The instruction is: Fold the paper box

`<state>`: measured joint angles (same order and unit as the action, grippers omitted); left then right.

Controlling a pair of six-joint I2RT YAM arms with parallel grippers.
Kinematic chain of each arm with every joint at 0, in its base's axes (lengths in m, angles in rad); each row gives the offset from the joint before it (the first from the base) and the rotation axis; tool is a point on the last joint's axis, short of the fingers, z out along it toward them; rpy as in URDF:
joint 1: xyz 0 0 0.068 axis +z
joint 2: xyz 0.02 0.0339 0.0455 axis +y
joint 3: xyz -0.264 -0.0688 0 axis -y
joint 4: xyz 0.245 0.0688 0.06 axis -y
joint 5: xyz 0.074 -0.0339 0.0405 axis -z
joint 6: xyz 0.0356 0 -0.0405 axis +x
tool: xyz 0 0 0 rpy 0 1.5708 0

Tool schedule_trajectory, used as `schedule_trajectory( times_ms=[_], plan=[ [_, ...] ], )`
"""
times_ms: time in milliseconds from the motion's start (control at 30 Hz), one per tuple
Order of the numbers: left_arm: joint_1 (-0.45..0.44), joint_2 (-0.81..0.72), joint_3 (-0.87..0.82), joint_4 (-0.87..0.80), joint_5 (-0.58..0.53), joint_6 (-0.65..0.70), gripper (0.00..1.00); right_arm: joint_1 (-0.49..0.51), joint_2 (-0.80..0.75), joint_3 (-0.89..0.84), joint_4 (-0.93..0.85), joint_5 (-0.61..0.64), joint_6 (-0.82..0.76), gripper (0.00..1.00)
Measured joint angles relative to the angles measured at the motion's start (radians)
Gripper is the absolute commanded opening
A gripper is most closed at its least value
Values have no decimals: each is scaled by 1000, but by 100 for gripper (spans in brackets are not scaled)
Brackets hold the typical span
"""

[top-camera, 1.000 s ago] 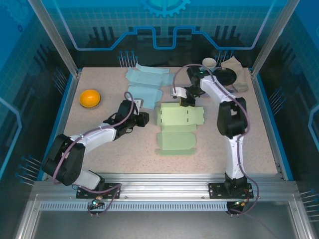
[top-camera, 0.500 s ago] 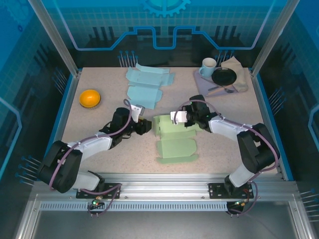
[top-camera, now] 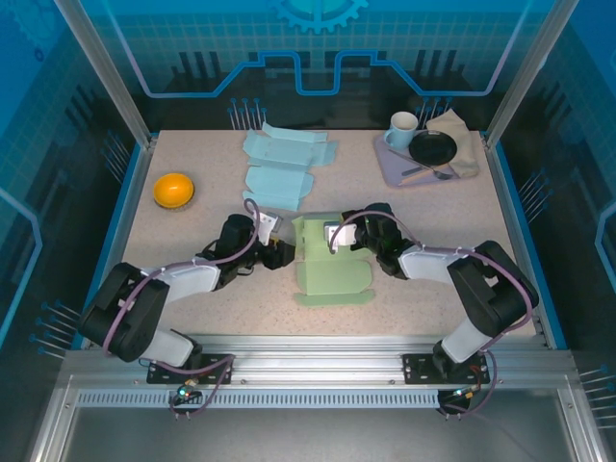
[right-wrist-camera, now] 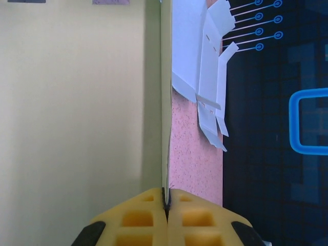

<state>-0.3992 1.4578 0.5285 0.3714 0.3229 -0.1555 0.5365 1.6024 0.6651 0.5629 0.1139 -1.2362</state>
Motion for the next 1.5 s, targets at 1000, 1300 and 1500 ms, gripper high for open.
schedule_trajectory(
  times_ms=[1000,1300,1500],
  plan=[
    [43,7,-29,27,17,2,57,132,29,-149,327,209,-158,0],
    [43,59,33,28,43,2,59,134,30,-149,327,212,-164,0],
    [39,77,47,32,80,5,61,138,30,-149,327,219,-171,0]
  ],
)
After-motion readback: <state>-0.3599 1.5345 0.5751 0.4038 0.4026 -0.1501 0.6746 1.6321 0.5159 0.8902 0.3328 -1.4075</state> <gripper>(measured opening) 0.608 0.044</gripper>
